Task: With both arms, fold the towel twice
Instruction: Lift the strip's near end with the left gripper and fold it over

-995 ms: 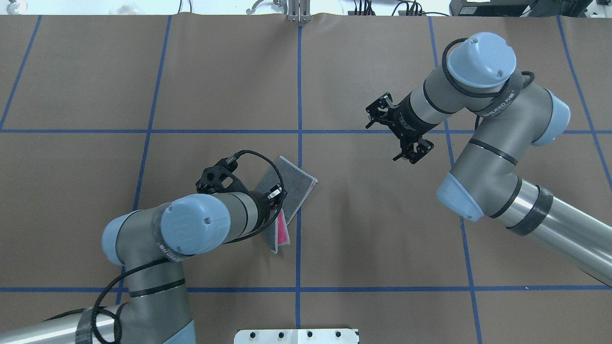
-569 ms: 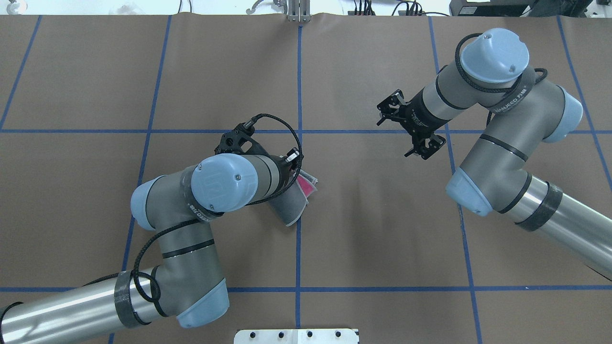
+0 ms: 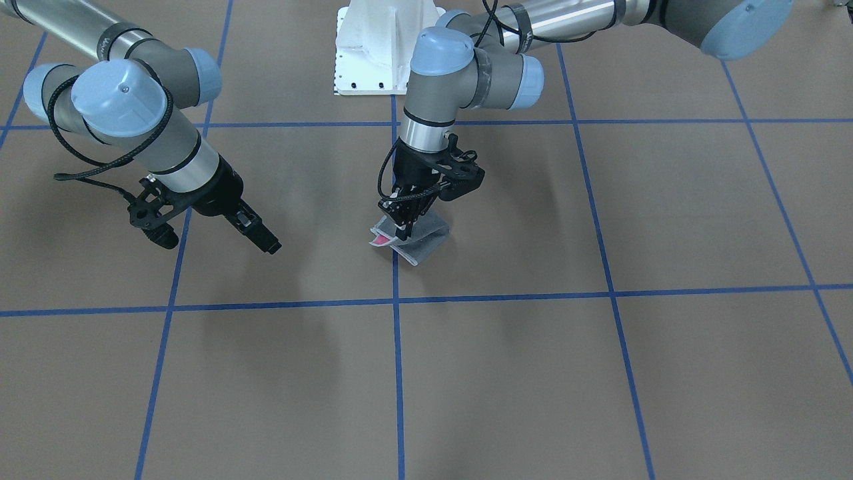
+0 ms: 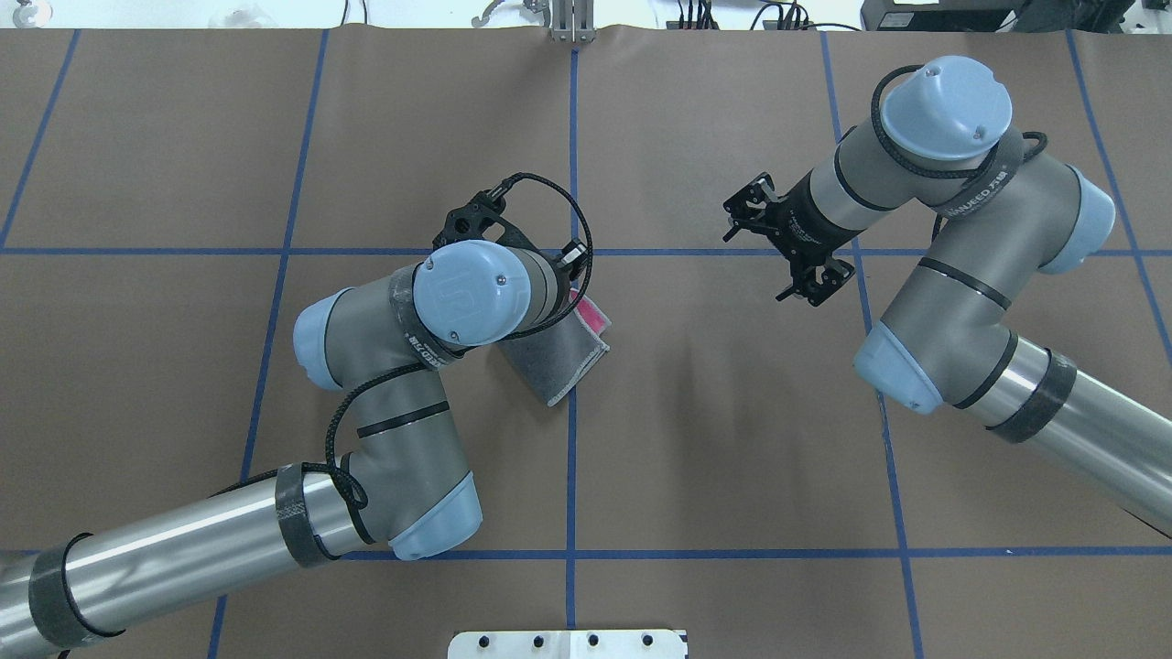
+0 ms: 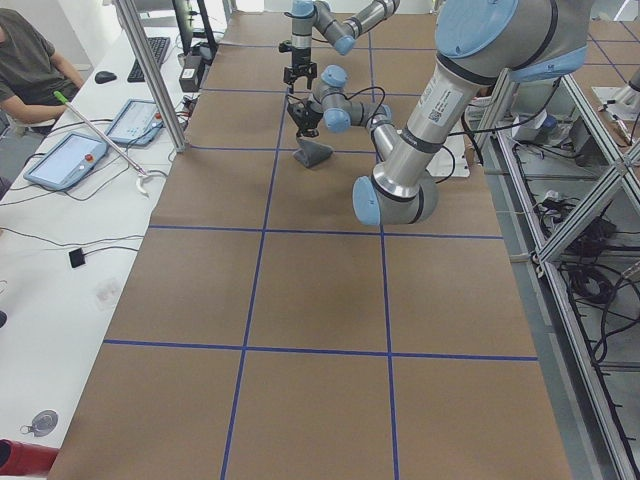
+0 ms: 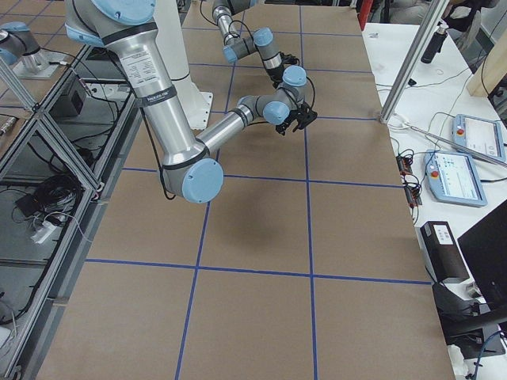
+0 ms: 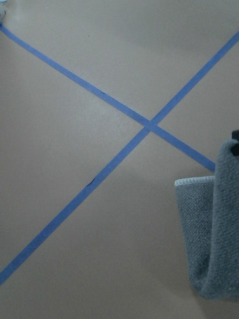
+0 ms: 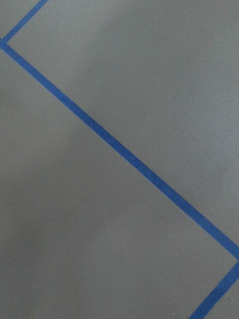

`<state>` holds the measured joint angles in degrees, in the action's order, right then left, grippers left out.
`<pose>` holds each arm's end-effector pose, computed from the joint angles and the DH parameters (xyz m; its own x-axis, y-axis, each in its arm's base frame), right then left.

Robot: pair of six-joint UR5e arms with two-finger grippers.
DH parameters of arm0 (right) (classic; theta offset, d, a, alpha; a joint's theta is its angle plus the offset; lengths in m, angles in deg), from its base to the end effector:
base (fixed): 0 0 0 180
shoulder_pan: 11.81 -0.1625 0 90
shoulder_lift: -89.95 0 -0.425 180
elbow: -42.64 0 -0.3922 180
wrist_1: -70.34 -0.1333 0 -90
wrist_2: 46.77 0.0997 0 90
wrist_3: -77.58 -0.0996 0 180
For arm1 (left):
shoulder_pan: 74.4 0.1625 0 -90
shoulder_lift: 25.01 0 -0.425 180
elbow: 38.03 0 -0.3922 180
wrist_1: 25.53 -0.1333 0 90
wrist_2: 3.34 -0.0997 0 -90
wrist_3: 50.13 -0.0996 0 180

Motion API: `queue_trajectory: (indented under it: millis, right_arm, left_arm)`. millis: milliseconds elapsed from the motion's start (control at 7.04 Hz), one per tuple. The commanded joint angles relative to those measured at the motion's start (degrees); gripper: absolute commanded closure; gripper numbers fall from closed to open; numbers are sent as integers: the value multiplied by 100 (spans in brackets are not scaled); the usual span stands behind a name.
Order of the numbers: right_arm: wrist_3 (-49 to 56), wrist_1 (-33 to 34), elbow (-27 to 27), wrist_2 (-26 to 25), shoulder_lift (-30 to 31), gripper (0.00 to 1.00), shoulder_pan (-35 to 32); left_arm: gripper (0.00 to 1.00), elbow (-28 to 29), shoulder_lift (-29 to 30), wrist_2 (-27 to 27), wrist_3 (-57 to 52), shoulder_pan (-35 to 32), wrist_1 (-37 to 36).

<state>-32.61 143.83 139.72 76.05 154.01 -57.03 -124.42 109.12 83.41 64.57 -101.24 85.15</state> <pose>-0.3967 -0.5124 0.3094 0.3235 0.7377 0.5926 -0.4451 0.6713 -0.5927 0.5879 -0.4532 0.1733 0.1836 -0.5605 -0.8075 0.6294 0.6981 -0.3414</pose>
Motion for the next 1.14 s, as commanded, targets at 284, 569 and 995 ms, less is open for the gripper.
queue_trajectory:
  millis: [284,569,995]
  right_arm:
    - [7,-10,-41,-74,-60,0,30]
    - [-46,-45,-250,-161,-270,0,83]
    - [-151,-98,-542,-724,-631,0,321]
  left_arm:
    - [0,210,105,400,-27,-452,356]
    - [0,166,35,869,-53,-568,375]
    - [0,-1,-473,870,-27,-481,610]
